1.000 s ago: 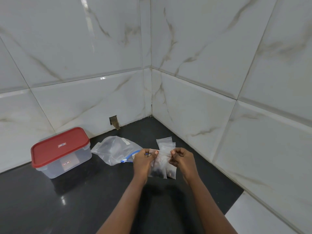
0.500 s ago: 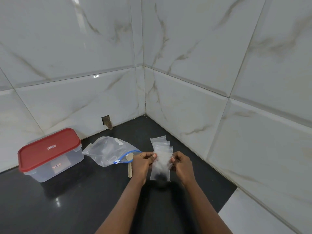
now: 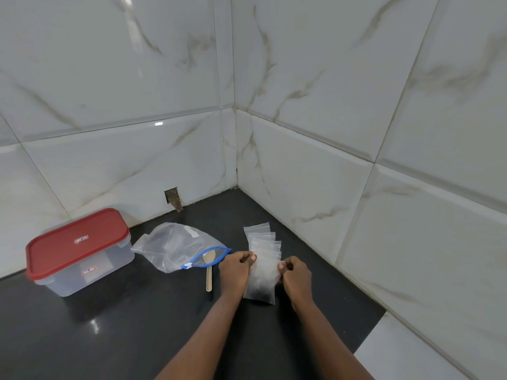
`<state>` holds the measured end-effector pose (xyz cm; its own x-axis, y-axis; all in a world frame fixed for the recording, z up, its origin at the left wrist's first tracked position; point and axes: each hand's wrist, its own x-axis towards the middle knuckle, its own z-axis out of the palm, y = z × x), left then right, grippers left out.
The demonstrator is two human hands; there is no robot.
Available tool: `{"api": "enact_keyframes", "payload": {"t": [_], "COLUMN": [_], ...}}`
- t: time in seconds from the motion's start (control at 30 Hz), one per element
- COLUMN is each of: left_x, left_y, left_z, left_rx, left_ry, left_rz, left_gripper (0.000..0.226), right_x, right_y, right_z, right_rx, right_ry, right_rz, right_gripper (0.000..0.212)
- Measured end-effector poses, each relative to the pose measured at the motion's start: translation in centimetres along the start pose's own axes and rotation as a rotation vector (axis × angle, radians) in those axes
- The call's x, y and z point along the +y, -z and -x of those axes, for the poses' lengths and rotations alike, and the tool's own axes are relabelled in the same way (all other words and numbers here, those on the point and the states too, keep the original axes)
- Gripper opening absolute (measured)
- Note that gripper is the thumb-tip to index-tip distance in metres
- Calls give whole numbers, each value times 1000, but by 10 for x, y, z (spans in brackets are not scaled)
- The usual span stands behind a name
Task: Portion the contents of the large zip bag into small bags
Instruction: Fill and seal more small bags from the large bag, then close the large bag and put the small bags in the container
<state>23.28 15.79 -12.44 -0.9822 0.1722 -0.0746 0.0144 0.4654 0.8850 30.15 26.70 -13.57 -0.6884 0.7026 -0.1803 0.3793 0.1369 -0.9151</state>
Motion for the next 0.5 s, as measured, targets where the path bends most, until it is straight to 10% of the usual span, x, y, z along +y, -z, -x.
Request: {"api": "enact_keyframes", "payload": {"t": [0.5], "left_x": [0], "left_y": [-9], "left_z": [-1], "left_rx": [-112], "left_ry": [29], "left_rz": [-179], "left_gripper": [12], "right_x": [-12], "right_y": [-8], "right_z": [0], "right_rx": [-54], "right_ry": [84], "right_rz": [112], "right_gripper": [18]}}
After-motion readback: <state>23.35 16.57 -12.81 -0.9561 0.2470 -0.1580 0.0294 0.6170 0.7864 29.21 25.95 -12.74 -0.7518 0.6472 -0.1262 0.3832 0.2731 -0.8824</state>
